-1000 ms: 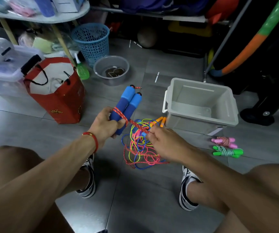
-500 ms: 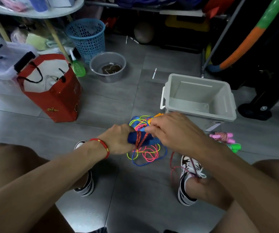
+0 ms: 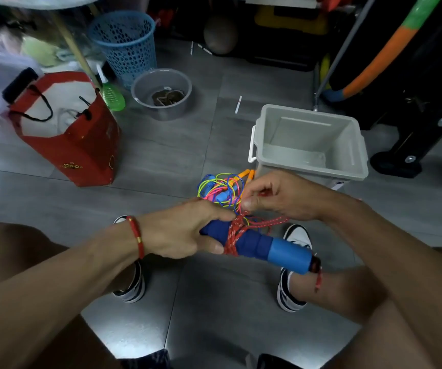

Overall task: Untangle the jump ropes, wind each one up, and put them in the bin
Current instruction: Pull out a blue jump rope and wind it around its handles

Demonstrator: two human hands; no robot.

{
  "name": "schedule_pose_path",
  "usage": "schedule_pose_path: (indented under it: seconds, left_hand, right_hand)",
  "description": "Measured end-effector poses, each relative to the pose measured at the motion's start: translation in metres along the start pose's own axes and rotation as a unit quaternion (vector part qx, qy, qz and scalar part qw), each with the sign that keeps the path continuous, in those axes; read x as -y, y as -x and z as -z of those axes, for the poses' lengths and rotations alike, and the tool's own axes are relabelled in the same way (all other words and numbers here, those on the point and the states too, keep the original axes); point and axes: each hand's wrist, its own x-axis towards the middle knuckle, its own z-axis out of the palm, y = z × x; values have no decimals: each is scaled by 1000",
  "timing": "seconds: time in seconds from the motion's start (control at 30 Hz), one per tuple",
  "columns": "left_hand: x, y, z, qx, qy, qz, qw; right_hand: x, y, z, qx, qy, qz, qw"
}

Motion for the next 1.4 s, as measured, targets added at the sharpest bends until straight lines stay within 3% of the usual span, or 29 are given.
schedule_pose_path:
  seconds: [0.1, 0.13, 0.17, 0.2, 0.23, 0.27, 0.3, 0.33, 0.37, 0.5, 0.53, 0.67, 0.8, 1.0, 1.13, 1.3, 1.4]
  left_hand:
    - [-4, 9, 4, 3, 133, -21, 991]
    - [-1, 11, 6, -2, 164, -23, 986]
    - [2, 12, 7, -11, 190, -25, 981]
    - [5, 15, 8, -21, 212, -25, 977]
    - [9, 17, 9, -29, 227, -25, 973]
    - [12, 18, 10, -35, 243, -27, 969]
    - [15, 19, 9, -45, 260, -29, 964]
    - [18, 20, 8, -58, 287, -33, 956]
    - [19, 20, 7, -73, 318, -38, 944]
    - [21, 17, 4, -83, 411, -88, 903]
    - [20, 16, 4, -77, 419, -94, 900]
    - [23, 13, 4, -90, 448, -40, 888]
    - [25, 12, 7, -115, 461, -37, 879]
    - [23, 11, 9, -104, 457, -34, 882]
    - [28, 5, 7, -145, 449, 14, 881]
    - [27, -9, 2, -219, 416, 79, 879]
    - [24, -17, -1, -259, 355, 106, 892]
  right_hand:
    - [-24, 10, -10, 80, -136, -51, 986]
    - [-39, 14, -16, 109, -128, -86, 982]
    - [-51, 17, -21, 107, -98, -31, 989]
    - [-67, 12, -26, 68, -87, -25, 994]
    - [-70, 13, -27, 64, -223, -15, 973]
    - [-66, 16, -34, 52, -237, 50, 969]
    - [-50, 21, -35, 74, -224, 50, 971]
    - [-43, 20, -38, 33, -240, -17, 970]
    - [-27, 22, -39, 11, -274, -21, 962]
    - [-15, 10, -44, -104, -181, 17, 978]
    - [-16, 8, -46, -147, -150, 33, 977]
    - [-12, 10, -51, -162, 4, 18, 987]
    - [-5, 8, -51, -209, 34, -2, 977]
    - [-3, 9, -49, -210, 158, -23, 965]
    - [-7, 5, -49, -244, 79, -24, 966]
    - [6, 3, -48, -216, -38, -124, 968]
    - [17, -2, -53, -243, -74, -159, 954]
